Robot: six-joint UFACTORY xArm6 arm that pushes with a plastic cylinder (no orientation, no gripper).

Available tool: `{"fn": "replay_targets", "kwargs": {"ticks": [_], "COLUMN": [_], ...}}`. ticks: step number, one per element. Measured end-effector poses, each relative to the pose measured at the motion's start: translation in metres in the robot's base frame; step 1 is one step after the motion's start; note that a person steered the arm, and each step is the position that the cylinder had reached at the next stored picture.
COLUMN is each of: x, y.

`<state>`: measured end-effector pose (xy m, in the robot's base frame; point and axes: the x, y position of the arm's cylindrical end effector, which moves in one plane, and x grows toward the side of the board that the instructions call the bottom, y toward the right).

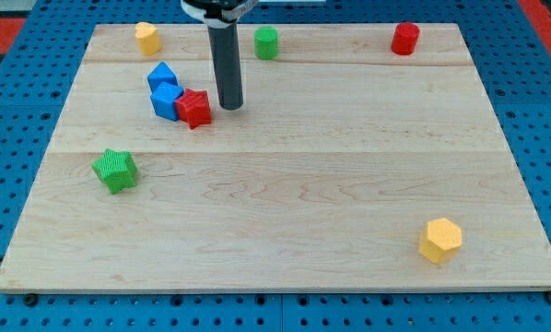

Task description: Slide the red star vertically above the green star

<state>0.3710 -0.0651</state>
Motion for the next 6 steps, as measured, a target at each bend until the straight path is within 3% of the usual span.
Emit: {"fn": "replay_targets", "kwargs": {"ticks": [3, 6], "x": [0.037, 0.037], "y": [-0.055, -0.177]}}
